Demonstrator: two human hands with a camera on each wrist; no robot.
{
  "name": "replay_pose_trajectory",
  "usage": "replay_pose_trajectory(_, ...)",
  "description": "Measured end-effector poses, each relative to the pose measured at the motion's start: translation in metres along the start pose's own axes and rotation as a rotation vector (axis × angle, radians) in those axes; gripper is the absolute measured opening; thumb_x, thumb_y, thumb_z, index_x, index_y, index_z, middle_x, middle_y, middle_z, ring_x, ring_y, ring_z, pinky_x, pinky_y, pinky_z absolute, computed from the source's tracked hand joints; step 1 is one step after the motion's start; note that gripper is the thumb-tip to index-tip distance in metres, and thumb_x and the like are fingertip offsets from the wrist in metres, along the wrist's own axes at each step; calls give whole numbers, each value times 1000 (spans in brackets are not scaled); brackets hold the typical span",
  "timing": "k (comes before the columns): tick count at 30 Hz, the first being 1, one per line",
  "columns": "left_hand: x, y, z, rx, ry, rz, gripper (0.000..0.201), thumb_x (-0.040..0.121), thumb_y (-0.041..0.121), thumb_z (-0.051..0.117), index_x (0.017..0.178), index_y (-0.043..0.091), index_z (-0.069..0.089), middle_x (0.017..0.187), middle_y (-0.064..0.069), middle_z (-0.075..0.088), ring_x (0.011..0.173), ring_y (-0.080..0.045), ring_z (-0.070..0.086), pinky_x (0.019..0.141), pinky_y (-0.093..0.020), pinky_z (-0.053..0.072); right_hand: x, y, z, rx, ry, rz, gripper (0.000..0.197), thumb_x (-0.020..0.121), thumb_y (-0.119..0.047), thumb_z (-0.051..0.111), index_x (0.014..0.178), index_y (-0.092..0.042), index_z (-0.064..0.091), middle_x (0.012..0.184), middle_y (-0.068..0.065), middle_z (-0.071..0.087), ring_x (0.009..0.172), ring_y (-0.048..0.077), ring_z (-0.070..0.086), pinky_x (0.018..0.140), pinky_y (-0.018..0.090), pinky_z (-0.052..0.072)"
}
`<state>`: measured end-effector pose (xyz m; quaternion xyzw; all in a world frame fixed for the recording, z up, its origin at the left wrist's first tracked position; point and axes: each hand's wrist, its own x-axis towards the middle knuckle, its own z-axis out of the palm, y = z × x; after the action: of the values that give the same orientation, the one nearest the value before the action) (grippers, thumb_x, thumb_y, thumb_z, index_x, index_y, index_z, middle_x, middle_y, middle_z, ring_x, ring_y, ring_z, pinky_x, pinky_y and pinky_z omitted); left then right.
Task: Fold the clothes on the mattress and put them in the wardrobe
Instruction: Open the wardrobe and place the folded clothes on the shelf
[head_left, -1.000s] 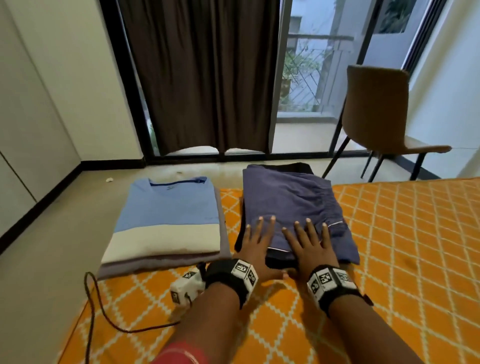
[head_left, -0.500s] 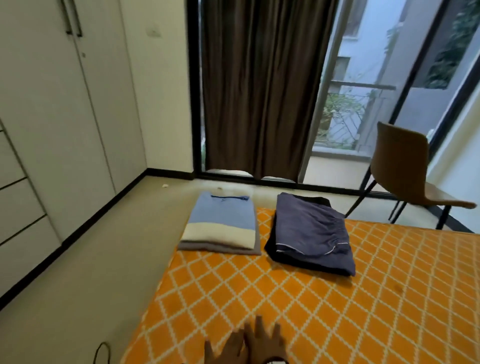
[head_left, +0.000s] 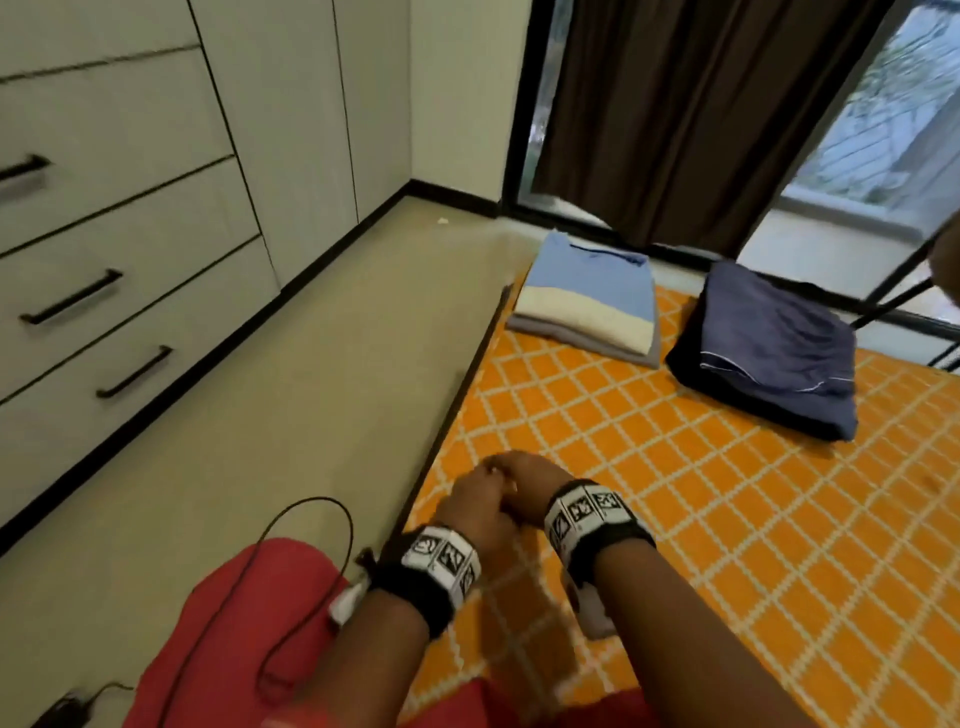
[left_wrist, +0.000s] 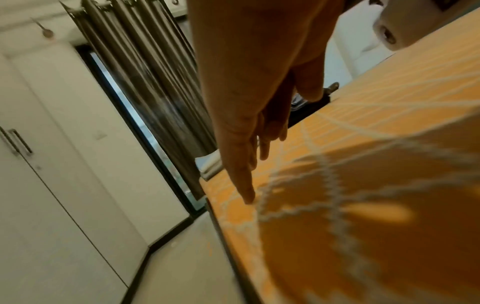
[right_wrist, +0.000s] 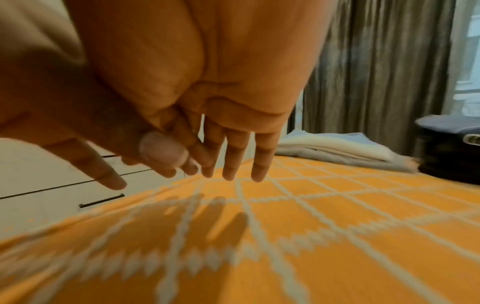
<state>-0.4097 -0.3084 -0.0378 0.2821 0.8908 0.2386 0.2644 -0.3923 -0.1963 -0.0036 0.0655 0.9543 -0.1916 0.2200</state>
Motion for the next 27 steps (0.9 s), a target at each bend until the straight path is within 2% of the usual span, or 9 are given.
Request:
replay_pose_trajectory(5, 72, -31, -30, 138, -37, -219, 95, 85, 46, 67, 153, 14, 9, 156, -11, 16, 143, -34, 23, 111, -53, 32, 104, 0, -7, -261, 144, -121, 52, 92, -33, 55, 142, -29, 41, 151, -3, 37, 141, 26, 30, 111, 48, 29)
replay_pose_trajectory(8, 93, -69, 6, 7, -18, -164, 105, 78, 48, 73, 152, 14, 7, 154, -12, 16, 135, -32, 35, 107, -43, 39, 141, 26, 27, -207, 87, -144, 54, 88, -50, 29, 138, -32, 41, 156, -12, 24, 150, 24, -3, 117, 58, -4)
replay_pose_trajectory(10, 94, -77, 14, -22, -18, -141, 106, 77, 49, 72, 152, 14, 5, 153, -11, 13, 133, -30, 36, 105, -38, 41, 145, 34, 39, -137, 112, -173, 63, 83, -52, 11, 132, -34, 45, 155, -17, 23, 149, 20, -13, 111, 48, -24)
replay_pose_trajectory(12, 94, -73, 13, 31, -77, -161, 104, 81, 48, 70, 152, 14, 2, 155, -12, 6, 135, -30, 32, 105, -38, 41, 142, 31, 32, -90, 61, -138, 59, 85, -50, 12, 132, -34, 44, 155, -19, 20, 147, 17, -19, 107, 41, -29)
replay_pose_trajectory(17, 95, -81, -34, -24, -326, -150, 82, 98, 36, 50, 156, 20, -6, 158, -12, 13, 134, -34, 40, 107, -49, 39, 148, -5, -23, -215, -392, 26, 53, 94, -39, 48, 144, -25, 38, 159, -3, 19, 150, 29, -6, 118, 55, -2)
replay_pose_trajectory(20, 42, -79, -127, -126, -479, -69, 50, 100, 23, 49, 144, 2, 40, 141, -21, 47, 126, -35, 49, 104, -41, 38, 132, -69, -79, -121, -568, 24, 48, 89, -38, 66, 127, -9, 60, 134, 13, 56, 129, 30, 48, 107, 38, 39)
replay_pose_trajectory(21, 14, -77, -162, -191, -472, -54, 49, 97, 24, 54, 139, 0, 46, 139, -19, 50, 125, -32, 49, 103, -37, 36, 122, -89, -95, -28, -577, 45, 47, 88, -33, 70, 125, -6, 61, 129, 14, 59, 123, 29, 54, 99, 32, 42)
replay_pose_trajectory(24, -53, -109, -245, -321, -366, -103, 51, 91, 36, 58, 140, 36, 41, 137, 0, 52, 126, -18, 51, 102, -22, 36, 107, -151, -143, 109, -418, 79, 50, 89, -31, 68, 131, -7, 54, 131, 10, 57, 122, 25, 54, 97, 27, 41)
replay_pose_trajectory(27, -93, -153, -324, -501, -113, -240, 48, 90, 28, 60, 108, 71, 48, 118, 15, 56, 104, -3, 60, 94, -18, 46, 116, -209, -190, 190, -372, 59, 36, 91, -26, 66, 124, -16, 58, 125, 5, 61, 115, 19, 58, 97, 25, 44)
